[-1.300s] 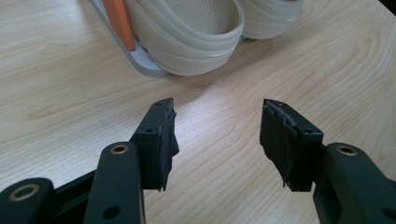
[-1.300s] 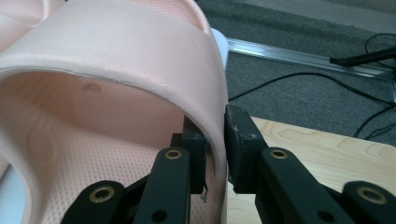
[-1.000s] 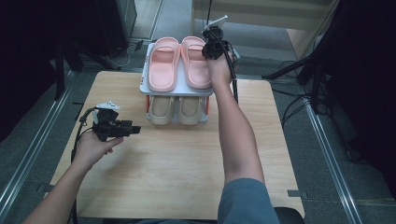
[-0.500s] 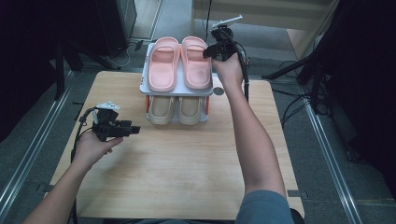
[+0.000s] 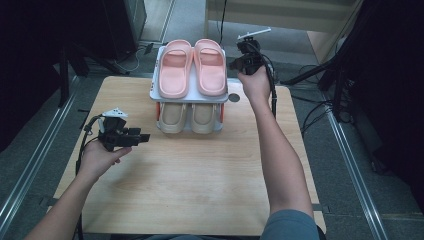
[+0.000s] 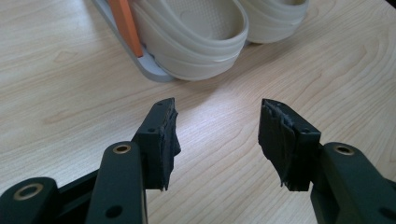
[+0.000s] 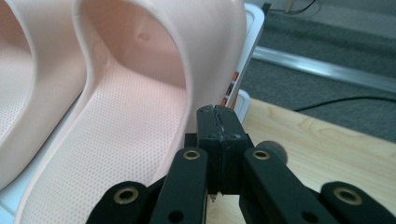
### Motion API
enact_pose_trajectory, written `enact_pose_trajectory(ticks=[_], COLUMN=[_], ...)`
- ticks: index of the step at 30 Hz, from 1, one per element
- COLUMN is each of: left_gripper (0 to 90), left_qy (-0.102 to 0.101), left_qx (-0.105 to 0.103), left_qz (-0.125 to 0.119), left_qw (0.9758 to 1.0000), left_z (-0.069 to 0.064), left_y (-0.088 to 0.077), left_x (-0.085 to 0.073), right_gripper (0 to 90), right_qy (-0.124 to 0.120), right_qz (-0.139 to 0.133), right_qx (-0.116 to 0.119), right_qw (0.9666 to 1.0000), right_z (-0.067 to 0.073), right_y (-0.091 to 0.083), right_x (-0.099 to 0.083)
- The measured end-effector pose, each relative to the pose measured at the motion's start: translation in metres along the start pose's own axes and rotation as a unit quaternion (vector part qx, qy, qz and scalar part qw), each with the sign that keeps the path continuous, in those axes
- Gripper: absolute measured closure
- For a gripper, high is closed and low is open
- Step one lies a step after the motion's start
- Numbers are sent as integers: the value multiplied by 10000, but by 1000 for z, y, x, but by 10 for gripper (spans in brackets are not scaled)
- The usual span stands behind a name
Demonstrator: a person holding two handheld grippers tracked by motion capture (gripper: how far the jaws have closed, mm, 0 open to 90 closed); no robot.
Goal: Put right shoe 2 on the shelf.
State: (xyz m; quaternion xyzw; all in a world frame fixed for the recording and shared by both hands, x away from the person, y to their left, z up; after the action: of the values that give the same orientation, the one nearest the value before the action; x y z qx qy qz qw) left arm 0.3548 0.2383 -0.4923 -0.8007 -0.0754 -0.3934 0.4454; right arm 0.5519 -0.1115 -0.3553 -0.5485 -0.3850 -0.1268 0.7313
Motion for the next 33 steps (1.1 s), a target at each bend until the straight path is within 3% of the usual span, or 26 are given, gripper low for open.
enact_pose_trajectory(ticks=[12,33], left_gripper=[468,466], left_qy=[-63,-56], left_qx=[3,6], left_qz=[47,78], left_qw=[10000,10000], left_z=[3,2], left_y=[1,2], left_x=[-1,-2], right_gripper=[900,900], right_qy=[106,-229], right_qz=[-18,-9], right_qx=[242,467], right_qw=[9996,9986], right_z=[0,21], right_y=[9,4], right_x=[-7,-11])
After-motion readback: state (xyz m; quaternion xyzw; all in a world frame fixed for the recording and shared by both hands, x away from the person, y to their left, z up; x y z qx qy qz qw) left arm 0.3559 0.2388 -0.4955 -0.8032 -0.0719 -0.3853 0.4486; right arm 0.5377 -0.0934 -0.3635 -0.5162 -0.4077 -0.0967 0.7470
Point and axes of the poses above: each handheld gripper's, and its own axes: y roughly forward along the jaws, x roughly out of its top, z roughly to its left, the point moved 3 cm from there along y, roughly forward along the jaws, and after that the axes turned 4 degrees about -x, right-handed, at the moved point
